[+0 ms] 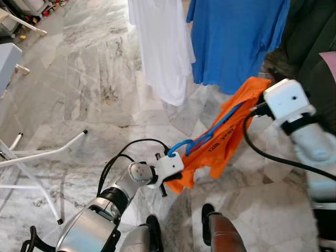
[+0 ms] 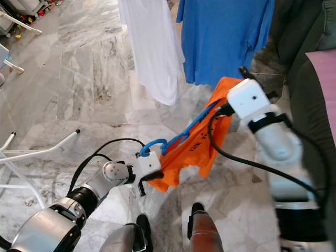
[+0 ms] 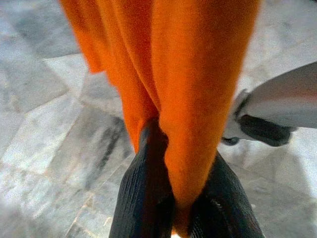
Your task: Hang hanger
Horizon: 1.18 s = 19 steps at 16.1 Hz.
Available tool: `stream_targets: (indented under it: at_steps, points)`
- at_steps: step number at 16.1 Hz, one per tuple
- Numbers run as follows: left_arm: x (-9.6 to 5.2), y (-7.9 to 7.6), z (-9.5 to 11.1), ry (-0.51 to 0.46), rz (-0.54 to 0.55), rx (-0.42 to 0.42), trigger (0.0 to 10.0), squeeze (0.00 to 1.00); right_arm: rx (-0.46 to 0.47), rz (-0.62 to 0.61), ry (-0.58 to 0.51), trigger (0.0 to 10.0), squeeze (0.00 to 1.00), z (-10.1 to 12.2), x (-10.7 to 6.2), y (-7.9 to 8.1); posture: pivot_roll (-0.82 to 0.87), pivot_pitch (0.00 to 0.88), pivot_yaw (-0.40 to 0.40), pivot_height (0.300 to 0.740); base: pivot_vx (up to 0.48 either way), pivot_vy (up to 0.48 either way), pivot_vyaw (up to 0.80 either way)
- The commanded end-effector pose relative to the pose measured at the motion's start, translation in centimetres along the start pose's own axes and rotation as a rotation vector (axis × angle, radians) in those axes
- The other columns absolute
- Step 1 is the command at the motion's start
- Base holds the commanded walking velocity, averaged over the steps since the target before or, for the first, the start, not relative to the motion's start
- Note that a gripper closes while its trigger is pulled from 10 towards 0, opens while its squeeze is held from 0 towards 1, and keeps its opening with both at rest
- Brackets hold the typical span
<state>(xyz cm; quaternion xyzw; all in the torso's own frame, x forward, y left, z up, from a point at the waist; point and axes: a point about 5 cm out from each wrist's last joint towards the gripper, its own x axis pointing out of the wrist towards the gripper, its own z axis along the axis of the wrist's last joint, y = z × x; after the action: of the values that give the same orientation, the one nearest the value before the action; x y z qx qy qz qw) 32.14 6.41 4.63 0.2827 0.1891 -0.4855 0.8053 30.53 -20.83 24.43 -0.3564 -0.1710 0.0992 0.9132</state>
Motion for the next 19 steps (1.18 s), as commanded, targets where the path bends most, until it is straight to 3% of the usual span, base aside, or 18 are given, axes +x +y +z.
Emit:
stream_targets:
  at_steps: [1,3,5,9,12,15,17,19]
  points:
    - [-0.4,0.3,-0.9,0.042,0.029,-0.018,0.0,0.0,-0.011,0.077,-0.01,10.0,1.0,0.6,-0.4,0.2,-0.21,0.308,0.162,0.74,0.0,0.0,0.0]
    - [-0.6,1.0,-0.8,0.04,0.081,-0.025,0.0,0.0,-0.127,0.119,0.119,10.0,1.0,-1.1,-1.1,-1.2,-0.21,0.31,0.163,0.74,0.0,0.0,0.0]
    - [-0.7,1.4,-0.8,0.046,0.113,-0.024,0.0,0.0,-0.118,0.188,0.206,10.0,1.0,-2.5,-2.1,-1.3,-0.21,0.31,0.163,0.74,0.0,0.0,0.0]
    - [-0.8,1.6,-0.8,0.047,0.129,-0.019,0.0,0.0,0.017,0.396,0.145,10.0,1.0,-1.3,-3.2,-0.3,-0.21,0.313,0.164,0.74,0.0,0.0,0.0]
    - [-0.8,1.8,-0.5,0.038,0.148,-0.017,0.0,0.0,0.082,0.377,0.186,10.0,1.0,-1.9,-3.5,0.2,-0.21,0.313,0.162,0.74,0.0,0.0,0.0]
    - [-0.9,2.2,-0.2,0.019,0.177,-0.01,0.0,0.0,0.272,0.298,0.206,10.0,1.0,-2.6,-3.2,2.9,-0.21,0.317,0.165,0.74,0.0,0.0,0.0]
    - [-0.9,2.3,0.0,0.01,0.192,-0.011,0.0,0.0,0.487,0.193,0.257,10.0,1.0,-3.2,-3.0,6.1,-0.21,0.319,0.166,0.74,0.0,0.0,0.0]
    - [-0.9,2.5,0.3,-0.004,0.203,-0.01,0.0,0.0,0.547,0.143,0.294,10.0,1.0,-3.8,-3.2,8.0,-0.21,0.319,0.168,0.74,0.0,0.0,0.0]
